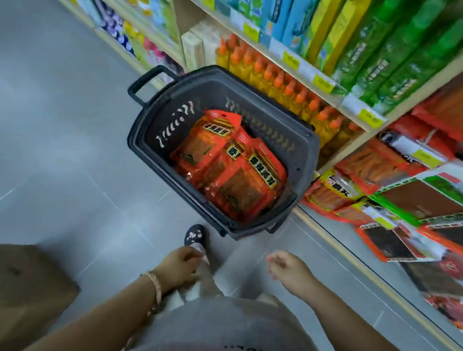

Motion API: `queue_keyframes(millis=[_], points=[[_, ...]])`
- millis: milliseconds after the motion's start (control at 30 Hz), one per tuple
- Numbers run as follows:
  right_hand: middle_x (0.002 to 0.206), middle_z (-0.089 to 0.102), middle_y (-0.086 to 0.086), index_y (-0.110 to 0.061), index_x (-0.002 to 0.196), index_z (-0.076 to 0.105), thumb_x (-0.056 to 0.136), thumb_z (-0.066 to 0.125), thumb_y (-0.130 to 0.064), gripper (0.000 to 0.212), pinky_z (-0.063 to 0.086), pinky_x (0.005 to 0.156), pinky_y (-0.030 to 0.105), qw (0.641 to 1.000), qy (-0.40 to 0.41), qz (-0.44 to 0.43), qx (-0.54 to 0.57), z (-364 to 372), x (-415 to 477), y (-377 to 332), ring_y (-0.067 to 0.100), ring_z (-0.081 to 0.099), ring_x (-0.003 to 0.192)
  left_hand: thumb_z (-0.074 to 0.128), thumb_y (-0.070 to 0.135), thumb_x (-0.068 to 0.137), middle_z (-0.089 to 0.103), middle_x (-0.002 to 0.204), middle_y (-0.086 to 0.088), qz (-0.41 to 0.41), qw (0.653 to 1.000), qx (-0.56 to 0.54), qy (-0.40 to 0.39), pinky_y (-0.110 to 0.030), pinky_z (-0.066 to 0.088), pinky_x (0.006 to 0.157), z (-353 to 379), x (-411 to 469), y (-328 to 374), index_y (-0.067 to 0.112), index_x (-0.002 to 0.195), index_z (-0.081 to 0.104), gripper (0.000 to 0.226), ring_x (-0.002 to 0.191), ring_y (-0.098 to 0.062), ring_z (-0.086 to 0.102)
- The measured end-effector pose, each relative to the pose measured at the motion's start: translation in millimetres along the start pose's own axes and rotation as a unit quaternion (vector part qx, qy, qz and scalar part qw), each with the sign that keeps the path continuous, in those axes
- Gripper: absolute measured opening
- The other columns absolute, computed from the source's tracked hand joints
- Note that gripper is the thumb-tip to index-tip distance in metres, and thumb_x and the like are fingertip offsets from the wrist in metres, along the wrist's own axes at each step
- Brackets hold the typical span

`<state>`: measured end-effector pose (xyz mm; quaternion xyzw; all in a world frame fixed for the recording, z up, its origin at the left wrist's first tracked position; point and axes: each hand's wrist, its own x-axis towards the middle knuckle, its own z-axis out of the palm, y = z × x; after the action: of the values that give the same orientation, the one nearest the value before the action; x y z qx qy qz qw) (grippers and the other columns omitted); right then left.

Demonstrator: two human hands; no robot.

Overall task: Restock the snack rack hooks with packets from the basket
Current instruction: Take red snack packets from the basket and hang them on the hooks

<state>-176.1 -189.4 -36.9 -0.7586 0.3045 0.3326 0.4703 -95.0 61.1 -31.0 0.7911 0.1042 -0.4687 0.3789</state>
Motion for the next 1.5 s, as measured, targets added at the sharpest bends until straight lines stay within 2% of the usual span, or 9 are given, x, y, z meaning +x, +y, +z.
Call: queue_keyframes(millis=[200, 433, 600, 767, 900, 1033, 1167, 1267, 1500], points=[[0.087, 0.065, -0.004, -0.024, 0.098, 0.06, 0.094, 0.051, -0.019, 0.01, 0.046, 0.06, 0.013, 0.994, 0.025, -0.024, 0.105, -2.7, 70.5, -107.7, 0.006, 0.061, 0.07, 0.047, 0.005, 0.094, 0.062, 0.106, -0.009, 0.069, 0.997, 0.03, 0.003, -0.031, 0.046, 0.084, -98.9, 57.6, 56.1, 0.011, 0.108, 0.06, 0.021, 0.098, -0.026, 0.059], [0.109, 0.062, 0.012, -0.012, 0.119, 0.054, 0.093, 0.055, -0.023, 0.028, 0.051, 0.077, 0.034, 0.952, 0.121, 0.128, 0.25, -2.5, 177.2, -125.2, 0.023, 0.06, 0.09, 0.042, 0.005, 0.094, 0.062, 0.098, 0.004, 0.11, 0.993, 0.031, 0.015, -0.013, 0.046, 0.069, -154.5, 132.3, 108.3, 0.024, 0.1, 0.06, 0.027, 0.082, -0.01, 0.06], [0.135, 0.05, 0.016, -0.003, 0.136, 0.041, 0.085, 0.064, -0.036, 0.064, 0.04, 0.103, 0.048, 0.889, 0.172, 0.262, 0.335, 0.3, 232.0, -103.0, 0.035, 0.049, 0.121, 0.047, 0.013, 0.093, 0.062, 0.1, 0.014, 0.112, 0.993, 0.006, 0.044, -0.027, 0.048, 0.084, -148.4, 175.1, 122.2, 0.036, 0.09, 0.06, 0.026, 0.091, -0.01, 0.059], [0.142, 0.043, 0.015, -0.009, 0.143, 0.032, 0.077, 0.068, -0.054, 0.088, 0.039, 0.105, 0.049, 0.855, 0.177, 0.33, 0.359, 7.2, 257.8, -88.2, 0.036, 0.045, 0.126, 0.048, 0.014, 0.093, 0.054, 0.081, 0.006, 0.085, 0.995, -0.027, 0.05, -0.006, 0.039, 0.048, -128.7, 197.6, 116.5, 0.033, 0.088, 0.061, 0.024, 0.064, -0.006, 0.045], [0.141, 0.043, 0.014, -0.011, 0.142, 0.033, 0.073, 0.062, -0.067, 0.094, 0.039, 0.103, 0.049, 0.86, 0.162, 0.361, 0.322, 12.7, 260.8, -83.1, 0.037, 0.043, 0.126, 0.05, 0.015, 0.092, 0.054, 0.08, 0.003, 0.062, 0.996, -0.019, 0.057, -0.014, 0.036, 0.052, -122.6, 207.8, 110.1, 0.034, 0.085, 0.061, 0.023, 0.066, -0.01, 0.045], [0.136, 0.047, 0.013, -0.009, 0.138, 0.037, 0.063, 0.074, -0.064, 0.1, 0.041, 0.101, 0.047, 0.834, 0.178, 0.374, 0.365, 15.2, 261.5, -80.1, 0.036, 0.046, 0.124, 0.051, 0.015, 0.09, 0.059, 0.076, 0.012, 0.049, 0.997, -0.005, 0.057, -0.016, 0.038, 0.052, -121.3, 215.6, 111.0, 0.038, 0.082, 0.062, 0.027, 0.062, -0.009, 0.047], [0.123, 0.055, 0.017, -0.004, 0.116, 0.058, 0.072, 0.068, -0.061, 0.073, 0.046, 0.094, 0.039, 0.899, 0.211, 0.301, 0.236, 19.0, 259.5, -87.4, 0.035, 0.053, 0.113, 0.052, 0.017, 0.089, 0.063, 0.085, 0.018, 0.059, 0.997, 0.039, 0.039, -0.003, 0.037, 0.045, -120.9, 216.8, 111.2, 0.041, 0.081, 0.059, 0.027, 0.06, -0.002, 0.047], [0.123, 0.049, 0.011, -0.011, 0.1, 0.051, 0.072, 0.078, -0.042, 0.05, 0.048, 0.091, 0.036, 0.905, 0.228, 0.227, 0.277, 32.0, 256.7, -97.1, 0.028, 0.055, 0.105, 0.052, 0.017, 0.089, 0.058, 0.094, 0.024, 0.068, 0.995, 0.062, 0.034, -0.001, 0.036, 0.044, -120.6, 217.4, 110.0, 0.043, 0.081, 0.058, 0.028, 0.059, 0.001, 0.047], [0.134, 0.047, 0.01, -0.013, 0.139, 0.028, 0.06, 0.088, -0.033, 0.101, 0.039, 0.104, 0.042, 0.89, 0.249, 0.203, 0.323, 21.7, 256.5, -94.1, 0.031, 0.049, 0.123, 0.051, 0.023, 0.089, 0.057, 0.101, 0.02, 0.067, 0.989, 0.123, 0.042, -0.002, 0.04, 0.048, -113.1, 220.8, 108.9, 0.044, 0.09, 0.057, 0.021, 0.065, 0.004, 0.055]])
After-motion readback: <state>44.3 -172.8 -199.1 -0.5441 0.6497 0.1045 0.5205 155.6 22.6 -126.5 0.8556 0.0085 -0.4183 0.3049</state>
